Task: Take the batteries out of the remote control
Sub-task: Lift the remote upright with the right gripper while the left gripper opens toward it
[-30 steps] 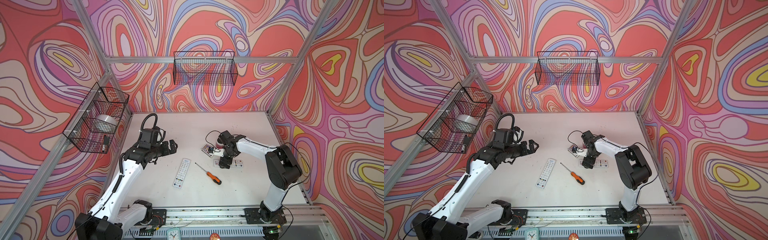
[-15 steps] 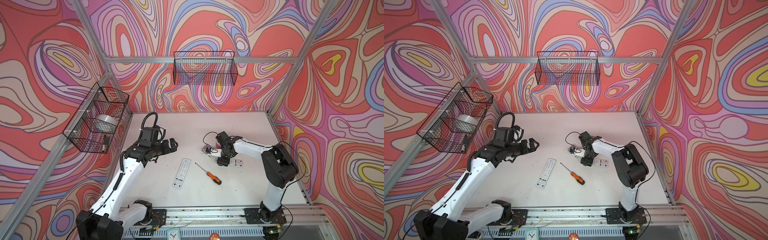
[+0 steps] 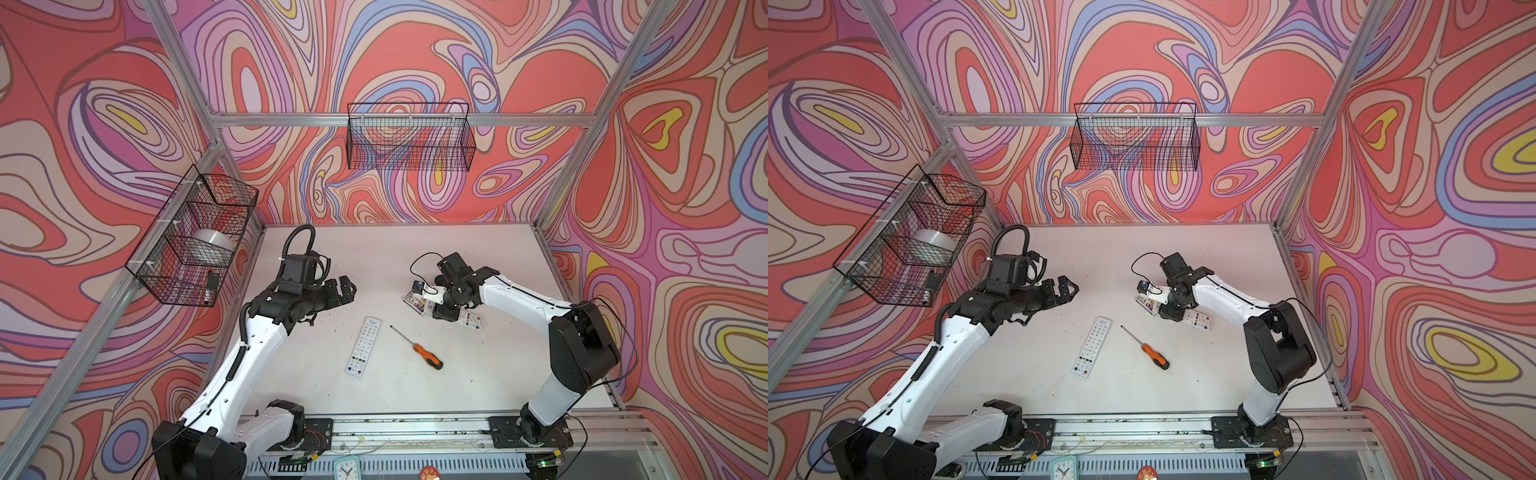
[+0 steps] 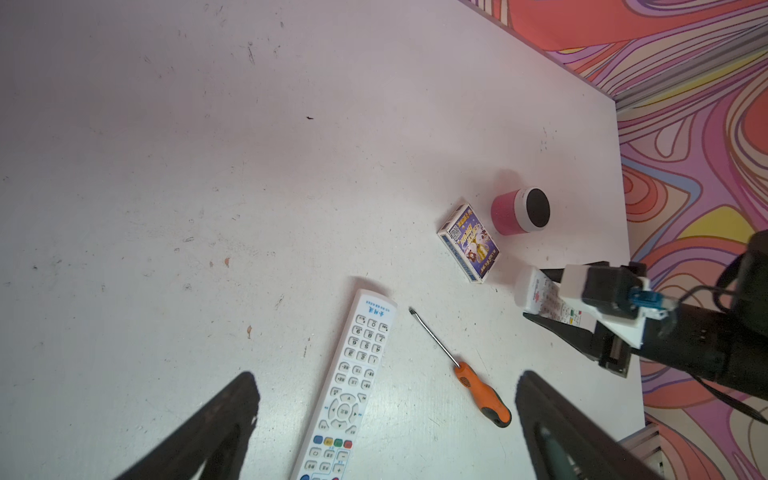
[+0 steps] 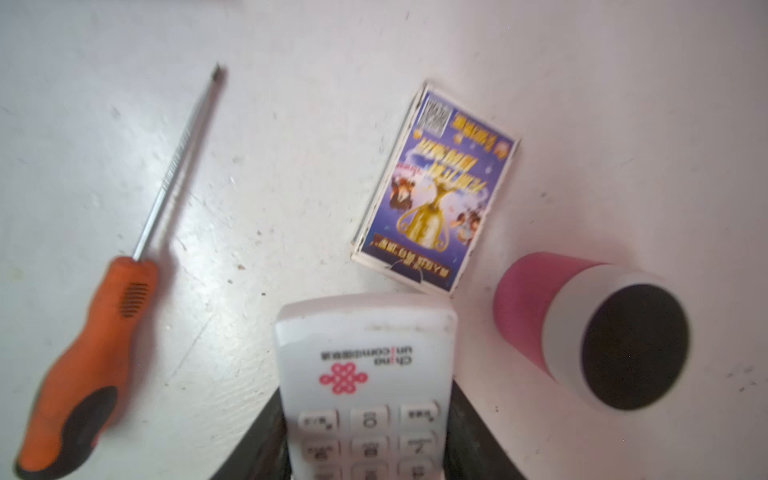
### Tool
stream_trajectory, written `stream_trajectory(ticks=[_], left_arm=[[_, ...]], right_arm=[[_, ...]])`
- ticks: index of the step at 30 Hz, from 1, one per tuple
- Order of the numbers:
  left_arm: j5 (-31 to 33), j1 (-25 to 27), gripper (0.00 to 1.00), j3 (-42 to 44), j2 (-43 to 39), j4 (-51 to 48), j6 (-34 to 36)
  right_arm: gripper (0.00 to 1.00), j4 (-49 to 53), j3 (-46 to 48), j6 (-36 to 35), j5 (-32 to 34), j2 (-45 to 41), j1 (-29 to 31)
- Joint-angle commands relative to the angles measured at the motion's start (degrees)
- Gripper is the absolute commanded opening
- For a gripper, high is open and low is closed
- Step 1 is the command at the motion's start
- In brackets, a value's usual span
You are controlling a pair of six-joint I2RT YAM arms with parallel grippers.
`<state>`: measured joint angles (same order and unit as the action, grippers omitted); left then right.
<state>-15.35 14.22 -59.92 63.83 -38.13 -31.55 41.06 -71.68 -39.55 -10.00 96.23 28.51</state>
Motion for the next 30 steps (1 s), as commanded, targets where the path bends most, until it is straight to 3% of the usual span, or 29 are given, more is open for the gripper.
stream_trajectory(ticks=[1,6,9,12,17,20,24,30], left_arm=[[-4.2,0.0,1.0,-0.6,-0.9,2.4,-1.4],[-15.0,0.0,1.0,-0.5,0.2,11.6,-5.7],[-22.5,0.1,1.0,0.7,0.8,21.0,-11.1],[-29.3,0.1,1.0,2.2,1.9,32.7,-18.8],[-36.9,0.2,1.0,4.9,2.9,53.7,-33.1],[-40.2,1.0,1.0,3.8,3.8,60.4,-37.1],[-42.5,2.3,1.0,0.6,4.7,60.2,-36.6],[-44.7,5.2,1.0,-2.5,5.9,57.0,-33.1]], right_arm=[[0.43,-1.6,-6.3,12.9,-11.2,-4.8,-1.5],[0.45,-21.6,-4.7,38.7,-23.8,-10.9,-3.4],[0.45,-39.0,-0.9,53.5,-27.6,-13.1,-4.0],[0.44,-48.5,-0.6,63.7,-30.0,-13.2,-4.3],[0.44,-59.2,-3.7,75.1,-36.6,-11.5,-5.2],[0.43,-68.1,-5.5,84.8,-39.8,-9.2,-5.7],[0.41,-72.8,-8.4,91.0,-39.2,-7.0,-5.7],[0.4,-72.4,-10.8,92.3,-38.5,-6.0,-5.6]])
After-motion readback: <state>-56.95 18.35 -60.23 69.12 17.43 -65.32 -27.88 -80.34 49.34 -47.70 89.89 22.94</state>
